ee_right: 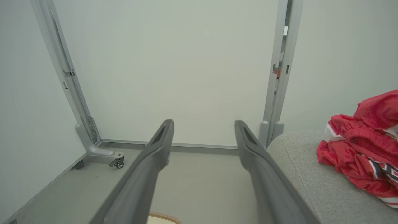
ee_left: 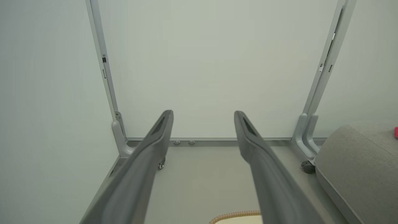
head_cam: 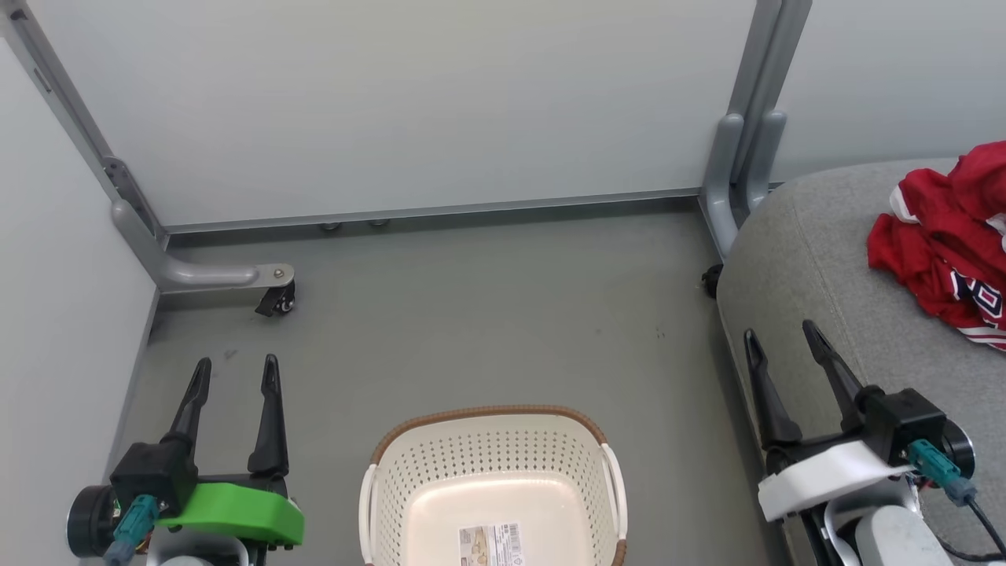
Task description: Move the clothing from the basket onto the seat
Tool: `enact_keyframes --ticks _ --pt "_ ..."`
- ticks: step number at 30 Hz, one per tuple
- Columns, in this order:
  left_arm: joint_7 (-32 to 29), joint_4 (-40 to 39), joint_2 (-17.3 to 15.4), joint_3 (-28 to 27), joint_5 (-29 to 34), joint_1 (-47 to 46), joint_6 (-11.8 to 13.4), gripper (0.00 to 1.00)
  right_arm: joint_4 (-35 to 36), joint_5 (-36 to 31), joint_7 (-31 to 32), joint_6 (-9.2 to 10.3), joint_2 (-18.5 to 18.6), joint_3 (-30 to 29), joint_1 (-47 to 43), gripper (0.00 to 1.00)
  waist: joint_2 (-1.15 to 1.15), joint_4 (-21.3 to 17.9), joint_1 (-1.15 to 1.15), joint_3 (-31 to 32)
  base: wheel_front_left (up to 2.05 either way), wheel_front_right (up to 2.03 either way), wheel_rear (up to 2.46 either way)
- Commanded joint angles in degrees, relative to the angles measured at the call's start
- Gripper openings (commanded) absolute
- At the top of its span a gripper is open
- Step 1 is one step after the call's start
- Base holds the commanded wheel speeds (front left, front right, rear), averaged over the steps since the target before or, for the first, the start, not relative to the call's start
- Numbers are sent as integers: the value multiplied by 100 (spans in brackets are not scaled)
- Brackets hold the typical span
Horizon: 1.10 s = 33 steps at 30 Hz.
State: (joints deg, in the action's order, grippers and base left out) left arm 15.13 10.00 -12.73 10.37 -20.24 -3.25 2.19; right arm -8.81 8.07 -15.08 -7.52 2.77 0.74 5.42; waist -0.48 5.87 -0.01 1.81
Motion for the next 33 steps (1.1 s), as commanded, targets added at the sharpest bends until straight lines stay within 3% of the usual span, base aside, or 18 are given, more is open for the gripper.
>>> enact_keyframes --ticks 1,12,33 --pt "1 -26 29 -47 85 122 -25 100 68 74 -7 6 21 -22 -194 100 48 51 1 65 0 0 0" --pt "1 -101 199 -89 271 208 -172 100 561 184 -7 6 17 -129 -870 100 48 34 1 94 0 0 0" --pt "1 210 275 -142 440 123 -257 100 498 103 -7 6 16 -221 -797 100 48 35 1 49 0 0 0"
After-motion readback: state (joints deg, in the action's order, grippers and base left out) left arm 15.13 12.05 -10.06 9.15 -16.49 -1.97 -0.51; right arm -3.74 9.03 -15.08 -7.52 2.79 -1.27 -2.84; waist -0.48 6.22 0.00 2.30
